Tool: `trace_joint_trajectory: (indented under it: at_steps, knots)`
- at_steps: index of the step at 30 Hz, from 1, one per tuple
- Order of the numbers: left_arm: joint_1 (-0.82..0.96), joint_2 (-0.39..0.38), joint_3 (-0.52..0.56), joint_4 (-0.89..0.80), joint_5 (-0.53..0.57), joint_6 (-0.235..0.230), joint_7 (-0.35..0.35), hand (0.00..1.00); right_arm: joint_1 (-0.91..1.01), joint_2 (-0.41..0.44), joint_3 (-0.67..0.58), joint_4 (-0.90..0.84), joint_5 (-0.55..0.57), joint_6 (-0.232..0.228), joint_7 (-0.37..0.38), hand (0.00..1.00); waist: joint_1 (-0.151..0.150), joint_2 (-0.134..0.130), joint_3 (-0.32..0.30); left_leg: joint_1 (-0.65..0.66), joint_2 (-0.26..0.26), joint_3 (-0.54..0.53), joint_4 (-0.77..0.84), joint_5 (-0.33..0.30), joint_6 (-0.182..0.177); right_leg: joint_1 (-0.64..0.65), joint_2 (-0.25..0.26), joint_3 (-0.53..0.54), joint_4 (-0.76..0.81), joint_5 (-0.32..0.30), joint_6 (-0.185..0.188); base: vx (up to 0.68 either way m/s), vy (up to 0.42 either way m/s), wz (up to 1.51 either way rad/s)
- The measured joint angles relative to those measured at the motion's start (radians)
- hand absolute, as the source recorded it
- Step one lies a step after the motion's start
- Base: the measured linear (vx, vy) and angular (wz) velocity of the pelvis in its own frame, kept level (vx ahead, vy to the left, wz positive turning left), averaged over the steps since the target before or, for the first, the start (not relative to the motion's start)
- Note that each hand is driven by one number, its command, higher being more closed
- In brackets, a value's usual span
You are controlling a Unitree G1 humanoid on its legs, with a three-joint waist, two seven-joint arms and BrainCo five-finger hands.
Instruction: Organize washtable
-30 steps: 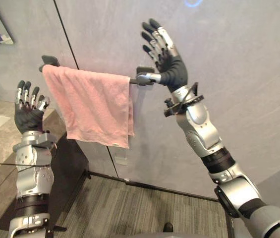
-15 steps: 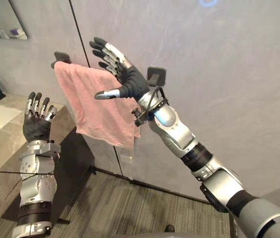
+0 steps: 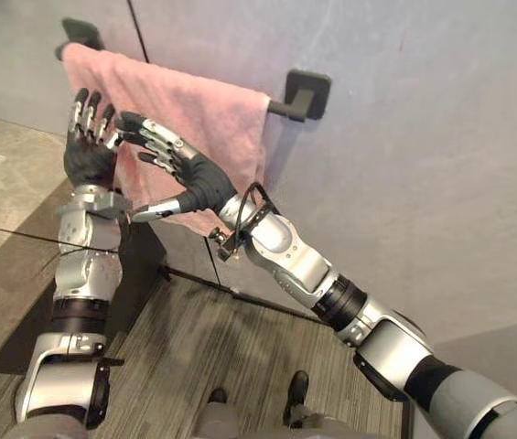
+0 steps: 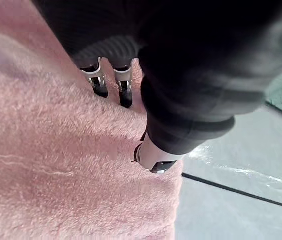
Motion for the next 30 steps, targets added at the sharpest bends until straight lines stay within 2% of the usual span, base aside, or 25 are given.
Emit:
trace_joint_trajectory:
  at_steps: [4, 6, 12, 16, 20, 26, 30]
  knots:
    - [-0.037, 0.000, -0.052, 0.007, -0.016, -0.002, -0.003, 0.00, 0.001, -0.031, 0.000, 0.000, 0.012, 0.006, -0.013, 0.00, -0.003, 0.002, 0.023, 0.000, 0.003, 0.005, -0.002, 0.000, 0.000, -0.004, 0.003, 0.003, 0.000, 0.000, 0.000, 0.04, 0.068, -0.04]
    - [-0.058, 0.001, -0.098, 0.037, -0.034, -0.025, -0.003, 0.00, 0.006, -0.032, 0.002, 0.000, 0.030, 0.009, -0.013, 0.00, -0.001, 0.001, 0.026, 0.001, 0.001, 0.006, 0.001, 0.000, 0.000, -0.005, 0.001, 0.004, 0.000, 0.000, 0.000, 0.03, 0.082, 0.03]
    - [-0.134, 0.042, -0.194, 0.090, -0.044, -0.026, -0.005, 0.00, 0.006, -0.014, 0.040, -0.005, 0.063, 0.012, -0.012, 0.00, 0.003, -0.022, 0.039, -0.003, -0.008, -0.002, 0.007, 0.000, 0.000, -0.005, -0.011, -0.001, 0.000, 0.005, 0.005, -0.01, 0.071, 0.06]
    - [-0.175, 0.046, -0.233, 0.114, -0.060, -0.022, -0.005, 0.00, 0.006, -0.003, 0.040, -0.008, 0.081, 0.012, -0.014, 0.00, 0.003, -0.027, 0.049, -0.006, -0.015, -0.001, 0.006, 0.006, -0.001, -0.007, -0.019, -0.005, -0.003, 0.002, 0.010, -0.04, 0.068, 0.05]
    - [-0.196, 0.047, -0.233, 0.115, -0.073, -0.035, -0.004, 0.00, 0.003, -0.003, 0.038, -0.022, 0.089, 0.011, -0.025, 0.00, 0.002, -0.031, 0.063, -0.029, -0.016, -0.004, 0.003, 0.020, -0.003, -0.028, -0.021, -0.012, 0.000, 0.006, 0.010, -0.02, 0.043, 0.04]
    - [-0.228, 0.042, -0.229, 0.124, -0.071, -0.037, 0.037, 0.00, -0.013, -0.001, 0.037, -0.022, 0.089, 0.012, -0.039, 0.00, 0.000, -0.042, 0.083, -0.032, -0.016, -0.007, 0.004, 0.024, -0.006, -0.028, -0.022, -0.019, 0.000, 0.015, 0.000, 0.01, 0.055, 0.02]
    - [-0.220, 0.014, -0.176, 0.153, -0.060, -0.036, 0.058, 0.00, -0.016, 0.005, 0.024, -0.019, 0.089, 0.012, -0.055, 0.00, -0.007, -0.044, 0.085, -0.036, -0.022, -0.008, -0.001, 0.027, -0.002, -0.028, -0.029, -0.021, 0.000, 0.017, 0.003, 0.01, 0.084, 0.00]
